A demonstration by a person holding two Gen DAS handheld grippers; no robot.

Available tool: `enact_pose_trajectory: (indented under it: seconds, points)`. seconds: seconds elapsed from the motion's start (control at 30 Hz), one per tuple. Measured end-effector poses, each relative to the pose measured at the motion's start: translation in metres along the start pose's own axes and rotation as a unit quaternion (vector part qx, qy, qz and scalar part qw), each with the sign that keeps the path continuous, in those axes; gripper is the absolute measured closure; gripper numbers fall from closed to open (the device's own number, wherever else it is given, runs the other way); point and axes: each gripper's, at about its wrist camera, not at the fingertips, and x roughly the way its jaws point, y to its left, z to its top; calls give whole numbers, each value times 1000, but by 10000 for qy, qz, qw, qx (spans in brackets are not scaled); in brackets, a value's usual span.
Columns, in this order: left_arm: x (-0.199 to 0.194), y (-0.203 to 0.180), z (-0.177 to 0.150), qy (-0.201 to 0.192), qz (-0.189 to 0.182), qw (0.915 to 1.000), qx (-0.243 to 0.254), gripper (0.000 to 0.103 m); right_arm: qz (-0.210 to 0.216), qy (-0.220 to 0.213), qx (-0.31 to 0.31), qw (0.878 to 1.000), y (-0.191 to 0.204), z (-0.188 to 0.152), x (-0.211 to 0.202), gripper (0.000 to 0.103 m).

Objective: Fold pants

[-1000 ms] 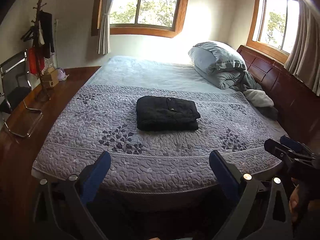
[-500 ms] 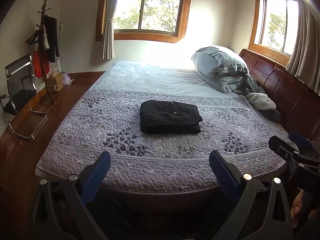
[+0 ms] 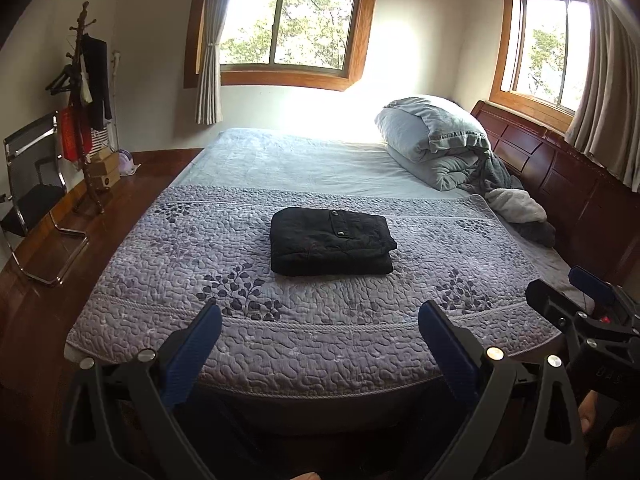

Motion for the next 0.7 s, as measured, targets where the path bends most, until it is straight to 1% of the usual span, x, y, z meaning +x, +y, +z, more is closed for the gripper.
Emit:
enact_pose_trajectory:
  seconds: [0.13, 0.23, 0.3, 0.37, 0.7]
  points:
    - [1, -5, 1, 6, 160, 9998, 112, 4, 25, -6, -3, 10000, -1, 0, 2, 3]
    - [-1, -10, 3, -82, 311, 9993, 211, 4, 43, 2, 5, 10000, 0, -2, 2, 3]
    - [0, -12, 4, -45, 278, 9994, 222, 4, 68, 15, 15, 10000, 0, -1, 3, 3]
    - [1, -12, 5, 4, 165, 9997, 182, 4, 95, 25, 19, 10000, 0, -1, 4, 3]
    - [3, -13, 7, 37, 120, 9998, 183, 4, 134, 47, 26, 9999, 0, 2, 9, 3]
